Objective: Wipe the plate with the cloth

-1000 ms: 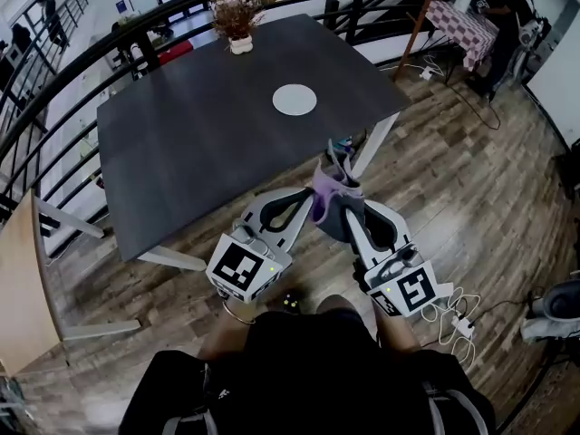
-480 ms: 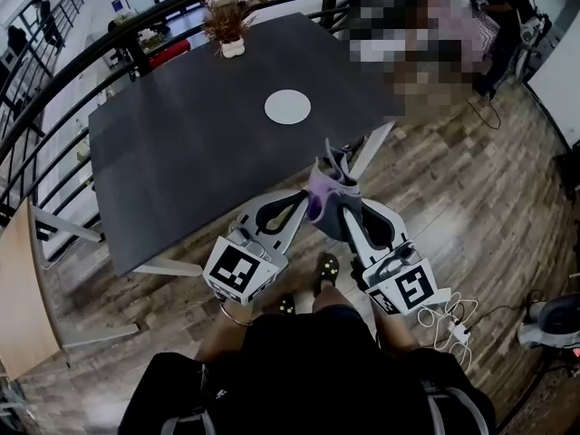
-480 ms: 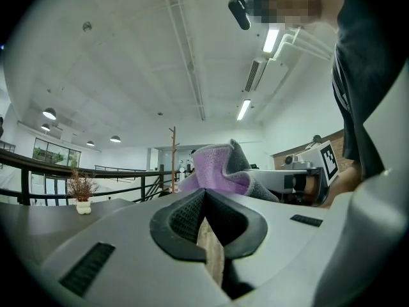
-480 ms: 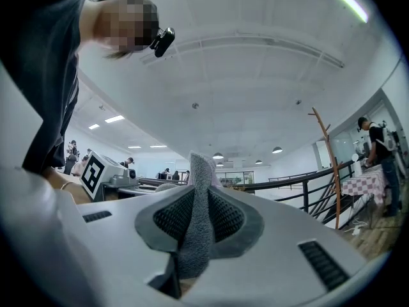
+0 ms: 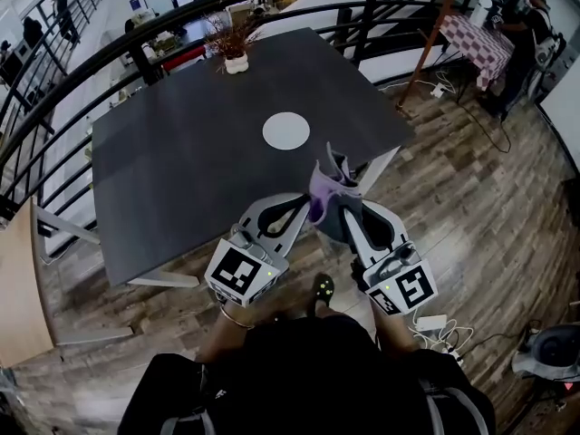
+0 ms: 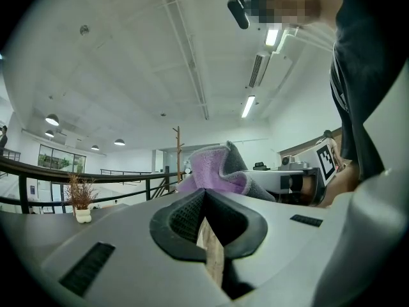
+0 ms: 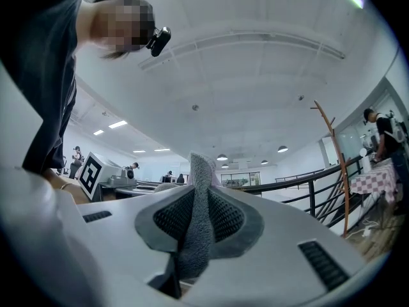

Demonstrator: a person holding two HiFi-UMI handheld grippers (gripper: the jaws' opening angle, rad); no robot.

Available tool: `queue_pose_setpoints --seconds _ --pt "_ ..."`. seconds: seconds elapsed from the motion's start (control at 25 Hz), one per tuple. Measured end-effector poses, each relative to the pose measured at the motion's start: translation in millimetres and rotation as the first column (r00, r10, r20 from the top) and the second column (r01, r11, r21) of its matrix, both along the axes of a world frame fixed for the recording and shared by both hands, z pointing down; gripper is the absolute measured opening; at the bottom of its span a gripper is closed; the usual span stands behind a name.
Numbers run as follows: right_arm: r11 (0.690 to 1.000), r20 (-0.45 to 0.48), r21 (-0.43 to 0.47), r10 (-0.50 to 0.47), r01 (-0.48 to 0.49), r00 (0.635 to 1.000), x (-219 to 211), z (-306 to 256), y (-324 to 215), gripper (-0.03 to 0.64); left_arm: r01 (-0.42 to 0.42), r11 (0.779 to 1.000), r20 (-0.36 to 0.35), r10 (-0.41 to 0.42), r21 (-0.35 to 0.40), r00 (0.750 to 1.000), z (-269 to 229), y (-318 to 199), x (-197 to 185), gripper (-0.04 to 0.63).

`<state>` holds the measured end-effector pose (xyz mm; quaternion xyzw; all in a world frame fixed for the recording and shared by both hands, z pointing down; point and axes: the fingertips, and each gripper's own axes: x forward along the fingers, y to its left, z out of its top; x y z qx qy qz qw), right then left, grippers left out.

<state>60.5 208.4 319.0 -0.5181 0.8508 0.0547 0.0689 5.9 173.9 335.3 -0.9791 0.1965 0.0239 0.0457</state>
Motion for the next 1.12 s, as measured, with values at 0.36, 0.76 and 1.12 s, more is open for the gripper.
queue_pose_setpoints --seconds 0.36,0.76,1.12 --pt "1.0 0.014 -0.003 -0.018 0.018 1.0 39.4 1.6 -36.3 0.06 0.025 1.0 0.024 -0.025 0.015 0.999 1.0 -30.9 37.6 0.003" --pt "0.997 0.002 -0.004 -0.076 0.076 0.997 72.6 0.2 -76.2 0.06 0.083 0.996 0.033 -0.084 0.027 0.996 -0.8 -64.3 70.2 0.003" --pt "0.989 0.039 0.004 -0.148 0.148 0.988 99.0 -1.8 -95.6 0.06 0.121 0.993 0.021 -0.121 0.014 0.992 -4.3 -78.3 100.5 0.003"
